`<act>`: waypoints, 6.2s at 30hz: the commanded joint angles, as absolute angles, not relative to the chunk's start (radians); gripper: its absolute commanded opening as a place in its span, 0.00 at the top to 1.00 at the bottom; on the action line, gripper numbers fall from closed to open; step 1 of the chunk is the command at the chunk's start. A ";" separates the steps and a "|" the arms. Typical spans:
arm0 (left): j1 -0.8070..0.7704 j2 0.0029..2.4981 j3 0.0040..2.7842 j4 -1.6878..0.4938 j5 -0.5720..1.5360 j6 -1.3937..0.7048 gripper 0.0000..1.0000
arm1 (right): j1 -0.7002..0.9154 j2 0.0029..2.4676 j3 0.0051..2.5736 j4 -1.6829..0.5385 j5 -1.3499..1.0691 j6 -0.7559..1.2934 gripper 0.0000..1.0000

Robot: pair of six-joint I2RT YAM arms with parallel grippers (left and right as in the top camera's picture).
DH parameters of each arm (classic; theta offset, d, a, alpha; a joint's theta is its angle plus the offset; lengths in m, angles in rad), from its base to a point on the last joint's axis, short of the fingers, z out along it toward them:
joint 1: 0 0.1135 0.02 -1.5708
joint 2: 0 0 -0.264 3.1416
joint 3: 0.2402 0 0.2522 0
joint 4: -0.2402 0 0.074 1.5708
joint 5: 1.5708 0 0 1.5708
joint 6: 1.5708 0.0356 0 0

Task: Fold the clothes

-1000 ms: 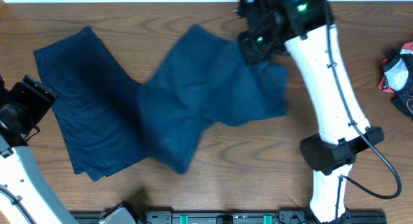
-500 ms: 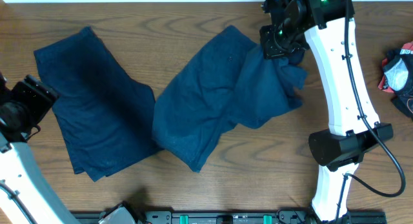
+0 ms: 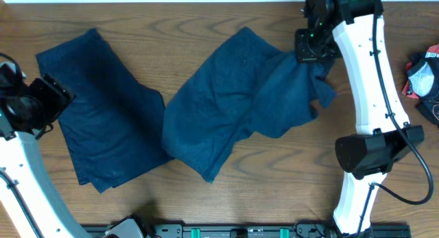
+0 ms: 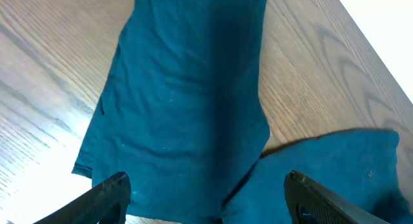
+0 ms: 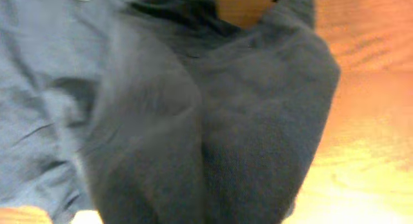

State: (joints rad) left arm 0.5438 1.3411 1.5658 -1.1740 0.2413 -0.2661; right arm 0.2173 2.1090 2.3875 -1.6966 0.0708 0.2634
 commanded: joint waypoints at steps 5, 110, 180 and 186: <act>0.495 1.353 1.575 -1.174 0.254 -0.279 0.22 | 0.152 2.108 2.304 -1.699 0.208 0.389 0.99; 0.492 2.203 1.444 -0.741 0.105 -0.086 0.94 | 0.139 2.104 2.141 -1.699 -0.035 0.115 0.01; 0.224 1.929 1.869 -1.182 0.382 -0.176 0.34 | 0.006 2.104 2.141 -1.699 0.157 0.344 0.01; 0.038 1.975 1.860 -1.182 0.386 -0.178 0.24 | -0.068 2.104 2.141 -1.699 0.100 0.289 0.01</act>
